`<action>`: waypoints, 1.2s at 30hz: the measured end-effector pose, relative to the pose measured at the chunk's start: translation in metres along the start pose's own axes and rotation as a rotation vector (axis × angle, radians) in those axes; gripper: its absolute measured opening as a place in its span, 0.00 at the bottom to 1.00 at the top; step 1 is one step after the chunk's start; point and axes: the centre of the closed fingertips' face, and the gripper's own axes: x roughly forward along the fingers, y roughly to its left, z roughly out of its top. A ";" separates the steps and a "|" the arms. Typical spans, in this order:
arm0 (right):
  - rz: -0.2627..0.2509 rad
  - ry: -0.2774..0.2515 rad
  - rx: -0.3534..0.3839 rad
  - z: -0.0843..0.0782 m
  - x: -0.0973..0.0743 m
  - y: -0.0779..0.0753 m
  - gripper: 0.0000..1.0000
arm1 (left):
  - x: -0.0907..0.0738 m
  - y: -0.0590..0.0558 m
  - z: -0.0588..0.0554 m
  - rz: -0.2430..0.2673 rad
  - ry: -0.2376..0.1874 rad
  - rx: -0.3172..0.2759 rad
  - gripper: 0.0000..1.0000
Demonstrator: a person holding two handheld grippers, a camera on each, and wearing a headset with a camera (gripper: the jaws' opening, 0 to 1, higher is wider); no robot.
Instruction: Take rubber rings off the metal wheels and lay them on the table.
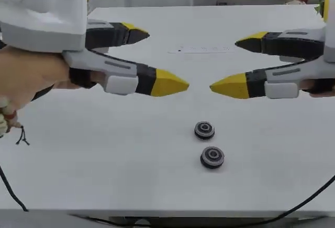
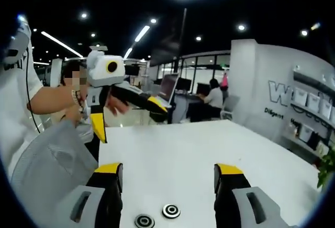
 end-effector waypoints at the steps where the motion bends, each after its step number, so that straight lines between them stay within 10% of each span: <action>1: 0.008 0.002 0.007 -0.004 0.003 0.001 0.68 | 0.006 0.002 0.001 0.005 -0.010 0.002 0.81; 12: 0.055 -0.014 0.101 -0.046 0.010 0.004 0.49 | 0.058 -0.019 -0.027 -0.055 -0.039 0.005 0.63; 21: 0.146 0.183 0.179 -0.118 0.010 0.023 0.43 | 0.071 -0.032 -0.093 -0.080 0.063 -0.091 0.54; 24: 0.176 0.271 0.189 -0.140 0.010 0.031 0.42 | 0.074 -0.044 -0.109 -0.128 0.140 -0.002 0.51; 28: 0.203 0.306 0.176 -0.149 0.012 0.041 0.41 | 0.081 -0.053 -0.103 -0.151 0.073 -0.094 0.47; 36: 0.216 0.374 0.158 -0.167 0.012 0.046 0.36 | 0.090 -0.063 -0.125 -0.154 0.104 -0.096 0.36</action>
